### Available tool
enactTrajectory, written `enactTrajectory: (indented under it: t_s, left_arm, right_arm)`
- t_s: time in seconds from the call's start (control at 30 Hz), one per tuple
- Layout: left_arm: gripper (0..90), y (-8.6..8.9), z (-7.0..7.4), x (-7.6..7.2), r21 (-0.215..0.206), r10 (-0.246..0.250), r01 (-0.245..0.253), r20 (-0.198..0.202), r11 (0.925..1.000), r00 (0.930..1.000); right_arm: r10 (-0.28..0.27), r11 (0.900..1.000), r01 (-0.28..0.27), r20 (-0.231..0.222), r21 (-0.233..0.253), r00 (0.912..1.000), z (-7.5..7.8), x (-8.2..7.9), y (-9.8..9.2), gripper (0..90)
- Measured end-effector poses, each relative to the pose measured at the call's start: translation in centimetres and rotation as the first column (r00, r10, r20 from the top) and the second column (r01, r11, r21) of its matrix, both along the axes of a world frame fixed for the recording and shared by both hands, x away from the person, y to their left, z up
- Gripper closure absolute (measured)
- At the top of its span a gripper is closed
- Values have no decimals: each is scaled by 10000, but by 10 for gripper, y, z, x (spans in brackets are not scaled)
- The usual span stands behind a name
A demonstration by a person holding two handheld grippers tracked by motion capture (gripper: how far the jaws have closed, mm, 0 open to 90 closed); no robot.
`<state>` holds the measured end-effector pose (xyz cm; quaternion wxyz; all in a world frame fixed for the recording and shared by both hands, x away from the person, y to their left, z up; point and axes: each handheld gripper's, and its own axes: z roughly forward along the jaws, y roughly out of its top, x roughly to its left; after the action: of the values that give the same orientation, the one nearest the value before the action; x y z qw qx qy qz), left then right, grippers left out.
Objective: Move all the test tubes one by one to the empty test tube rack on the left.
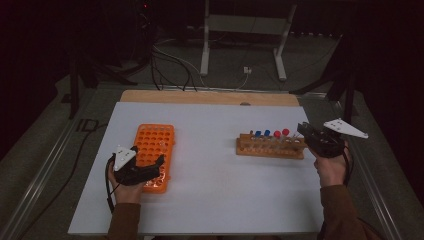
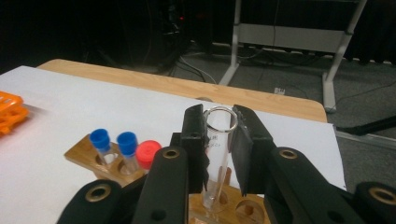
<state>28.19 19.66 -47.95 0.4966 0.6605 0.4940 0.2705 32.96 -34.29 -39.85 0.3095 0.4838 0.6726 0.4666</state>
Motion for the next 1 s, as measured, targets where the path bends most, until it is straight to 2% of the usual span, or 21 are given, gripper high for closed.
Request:
enactTrajectory:
  t_s: [0.23, 0.47, 0.77, 0.97, 1.0]
  left_arm:
    - [9, 0, 0, 0, 16, 28, -28, -7, 10000, 10000]
    - [9, -3, 0, -1, 10, -11, 11, 5, 10000, 10000]
    - [9, -9, 5, -6, 41, -88, 87, 150, 10000, 9998]
    - [9, -23, 16, -12, 288, -493, 482, 390, 9984, 9980]
    - [9, -25, 18, -13, 330, -577, 563, 428, 9979, 9974]
  right_arm:
    - [458, 9988, -459, 93, 175, 9989, 1, -11, 6, 764]
    - [929, 9953, -930, 25, 264, 9957, -7, -17, 19, 764]
    - [1924, 9812, -1921, -188, 188, 9811, -15, -16, 50, 764]
    - [2518, 9677, -2512, -330, 211, 9672, -16, -15, 70, 764]
    - [2518, 9677, -2512, -330, 211, 9672, -16, -15, 70, 764]
